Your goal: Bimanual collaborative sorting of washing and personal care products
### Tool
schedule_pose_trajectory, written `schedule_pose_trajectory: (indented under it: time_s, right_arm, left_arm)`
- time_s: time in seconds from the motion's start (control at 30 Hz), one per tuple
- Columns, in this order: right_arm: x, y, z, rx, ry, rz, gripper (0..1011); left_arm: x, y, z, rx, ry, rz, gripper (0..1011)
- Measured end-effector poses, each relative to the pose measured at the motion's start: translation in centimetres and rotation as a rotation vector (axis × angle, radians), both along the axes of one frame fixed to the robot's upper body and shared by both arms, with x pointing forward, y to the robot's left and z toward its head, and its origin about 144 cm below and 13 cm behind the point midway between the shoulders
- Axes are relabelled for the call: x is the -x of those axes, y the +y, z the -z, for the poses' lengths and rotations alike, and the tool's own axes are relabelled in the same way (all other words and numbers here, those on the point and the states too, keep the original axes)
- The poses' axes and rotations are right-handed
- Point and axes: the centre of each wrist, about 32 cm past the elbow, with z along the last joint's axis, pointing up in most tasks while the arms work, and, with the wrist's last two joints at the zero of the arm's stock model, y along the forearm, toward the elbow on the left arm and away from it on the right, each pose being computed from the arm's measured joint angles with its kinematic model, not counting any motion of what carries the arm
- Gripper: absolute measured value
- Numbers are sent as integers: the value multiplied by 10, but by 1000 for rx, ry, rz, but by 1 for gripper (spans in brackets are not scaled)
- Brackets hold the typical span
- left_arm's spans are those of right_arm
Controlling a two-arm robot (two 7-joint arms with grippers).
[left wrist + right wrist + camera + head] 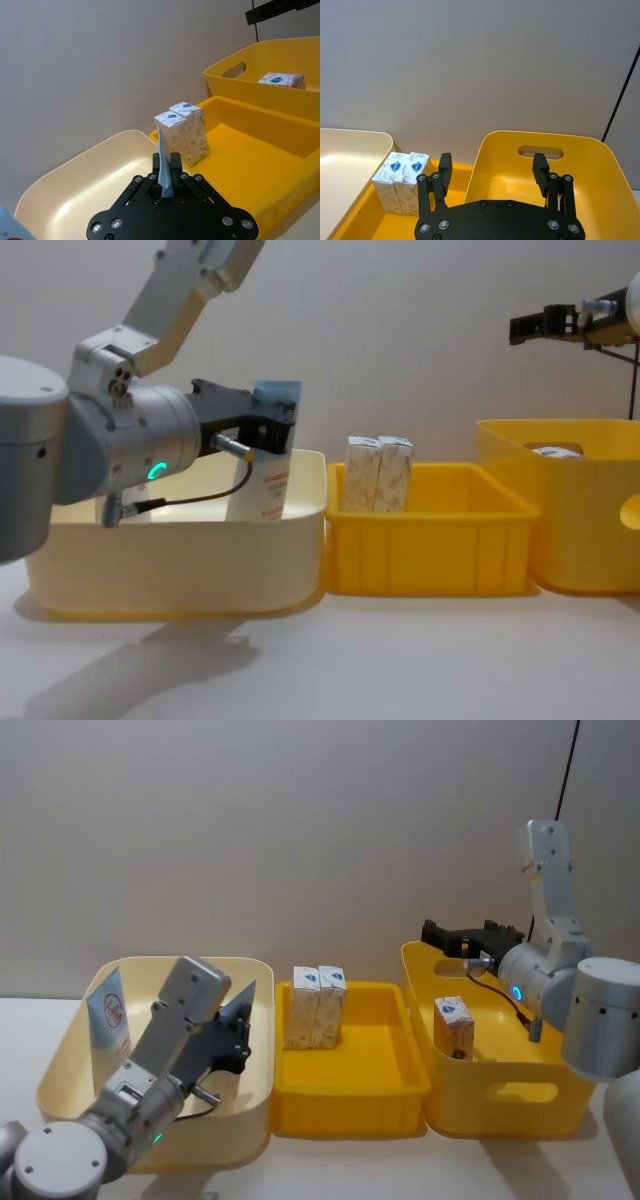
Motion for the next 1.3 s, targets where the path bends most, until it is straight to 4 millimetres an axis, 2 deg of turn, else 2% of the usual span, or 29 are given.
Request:
schedule_pose_trajectory:
  time_s: [0.3, 0.57, 0.93, 1.3]
  right_arm:
    - [0, 0, 0, 0, 0, 0, 1001]
    - [0, 0, 0, 0, 0, 0, 1001]
    - [0, 0, 0, 0, 0, 0, 1001]
    - [0, 0, 0, 0, 0, 0, 1001]
  left_arm:
    - [6, -9, -6, -11, -4, 30, 92]
    - [-3, 0, -5, -5, -7, 59, 92]
    - [-22, 37, 4, 0, -12, 51, 90]
    - [-32, 69, 15, 20, -20, 32, 91]
